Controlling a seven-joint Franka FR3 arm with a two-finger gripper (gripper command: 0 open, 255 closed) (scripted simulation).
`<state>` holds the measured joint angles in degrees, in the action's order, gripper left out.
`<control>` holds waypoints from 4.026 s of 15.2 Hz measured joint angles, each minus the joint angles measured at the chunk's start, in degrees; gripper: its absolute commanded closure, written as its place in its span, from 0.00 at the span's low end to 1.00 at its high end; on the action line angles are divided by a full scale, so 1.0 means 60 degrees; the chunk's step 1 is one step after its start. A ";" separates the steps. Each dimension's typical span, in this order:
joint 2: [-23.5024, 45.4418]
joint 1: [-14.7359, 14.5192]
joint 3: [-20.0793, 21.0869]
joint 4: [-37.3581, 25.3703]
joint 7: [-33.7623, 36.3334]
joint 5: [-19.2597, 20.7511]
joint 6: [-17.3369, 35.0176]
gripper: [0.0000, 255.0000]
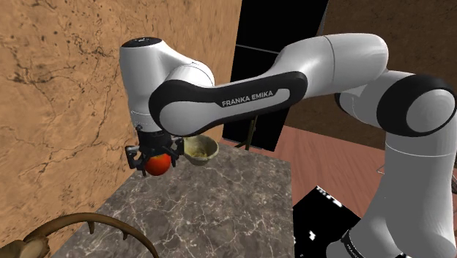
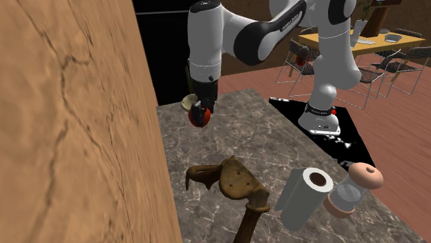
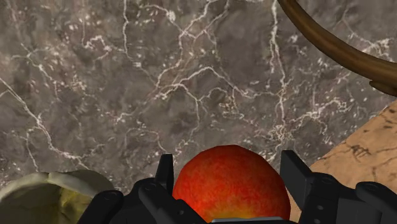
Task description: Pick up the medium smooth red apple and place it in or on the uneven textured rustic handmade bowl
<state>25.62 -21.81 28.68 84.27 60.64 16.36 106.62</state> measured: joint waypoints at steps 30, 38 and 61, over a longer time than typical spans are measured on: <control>-0.2318 0.2978 -0.0882 0.2186 -0.3870 -0.1312 0.0469 1.00; -0.2131 0.2993 -0.0926 0.2974 -0.3763 -0.1186 0.1422 1.00; -0.2347 0.2976 -0.0874 0.2347 -0.3846 -0.1316 0.0608 0.00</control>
<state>11.54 -3.96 23.43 98.35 37.57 8.47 110.27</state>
